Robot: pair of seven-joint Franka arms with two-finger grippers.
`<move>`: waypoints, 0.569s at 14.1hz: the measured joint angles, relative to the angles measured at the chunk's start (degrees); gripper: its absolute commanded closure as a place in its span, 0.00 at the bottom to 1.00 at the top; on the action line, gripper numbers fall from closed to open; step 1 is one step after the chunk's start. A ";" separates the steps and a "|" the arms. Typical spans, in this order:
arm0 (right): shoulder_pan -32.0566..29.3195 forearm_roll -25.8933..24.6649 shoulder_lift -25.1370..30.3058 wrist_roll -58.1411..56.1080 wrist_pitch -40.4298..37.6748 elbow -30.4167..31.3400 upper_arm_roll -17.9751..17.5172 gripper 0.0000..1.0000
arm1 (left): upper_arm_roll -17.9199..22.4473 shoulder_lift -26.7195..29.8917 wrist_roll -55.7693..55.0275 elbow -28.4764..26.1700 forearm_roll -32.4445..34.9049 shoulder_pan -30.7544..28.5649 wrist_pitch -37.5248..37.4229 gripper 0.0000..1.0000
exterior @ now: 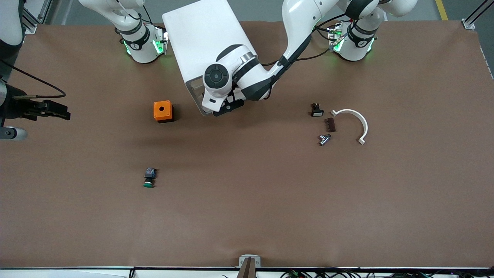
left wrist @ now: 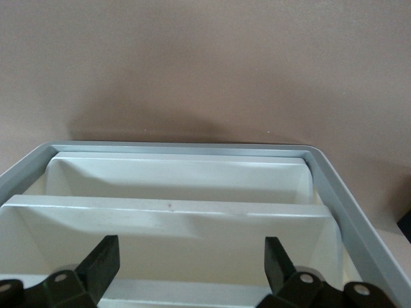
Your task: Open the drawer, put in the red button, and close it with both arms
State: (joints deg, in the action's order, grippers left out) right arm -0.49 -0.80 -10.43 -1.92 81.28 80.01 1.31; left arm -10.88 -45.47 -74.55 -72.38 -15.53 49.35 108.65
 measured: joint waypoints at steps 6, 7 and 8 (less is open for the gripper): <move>-1.53 0.00 0.14 -0.19 0.98 0.00 -0.21 0.00 | 0.15 0.51 0.00 0.19 -0.09 -1.07 0.32 0.01; -1.46 0.00 0.21 -0.19 0.91 0.00 -0.38 0.00 | 0.34 1.02 0.00 0.36 -0.08 -1.77 0.34 0.01; -1.41 0.00 0.32 -0.19 0.82 0.00 -0.55 0.00 | 0.55 1.86 0.00 0.46 -0.09 -2.87 0.34 0.01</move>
State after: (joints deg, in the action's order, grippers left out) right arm -1.91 -0.80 -10.11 -2.10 82.10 80.01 0.76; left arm -10.32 -43.61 -74.54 -71.92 -15.62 46.48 108.99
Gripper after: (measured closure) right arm 0.000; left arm 0.004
